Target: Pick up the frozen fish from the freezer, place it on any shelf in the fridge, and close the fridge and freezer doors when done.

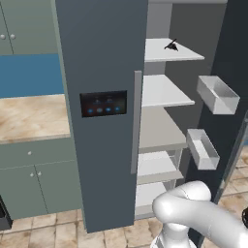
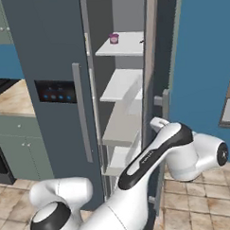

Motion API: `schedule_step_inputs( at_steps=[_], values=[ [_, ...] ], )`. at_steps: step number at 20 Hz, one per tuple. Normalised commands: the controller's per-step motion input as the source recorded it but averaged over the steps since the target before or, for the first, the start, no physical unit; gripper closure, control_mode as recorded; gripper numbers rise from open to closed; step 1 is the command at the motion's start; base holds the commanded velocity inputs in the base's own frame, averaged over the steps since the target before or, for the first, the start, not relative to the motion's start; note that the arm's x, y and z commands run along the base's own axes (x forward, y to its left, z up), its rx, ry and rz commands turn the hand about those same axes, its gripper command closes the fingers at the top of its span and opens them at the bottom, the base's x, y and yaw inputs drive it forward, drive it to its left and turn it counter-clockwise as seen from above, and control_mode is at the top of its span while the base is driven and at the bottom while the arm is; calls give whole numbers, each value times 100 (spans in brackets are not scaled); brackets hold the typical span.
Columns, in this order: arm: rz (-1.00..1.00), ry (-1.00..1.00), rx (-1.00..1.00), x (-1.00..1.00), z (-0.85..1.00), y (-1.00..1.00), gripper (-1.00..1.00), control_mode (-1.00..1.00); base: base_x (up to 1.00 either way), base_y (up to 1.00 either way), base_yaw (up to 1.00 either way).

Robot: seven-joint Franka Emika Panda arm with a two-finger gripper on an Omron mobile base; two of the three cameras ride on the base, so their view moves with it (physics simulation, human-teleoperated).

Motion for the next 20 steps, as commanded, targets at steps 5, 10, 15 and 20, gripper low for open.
schedule_step_inputs(
  at_steps=[5, 10, 15, 20],
  values=[
    [0, 0, 26, 45, 0, 93, -100, -100, 0, 0, 0],
    [-4, 0, 27, 54, 0, 92, -100, -100, 0, 0, 0],
    [-14, 0, 26, 65, 4, 75, -100, -100, 0, 0, 0],
    [-19, 0, 21, 69, 14, 60, -100, -100, 0, 0, 0]
  ],
)
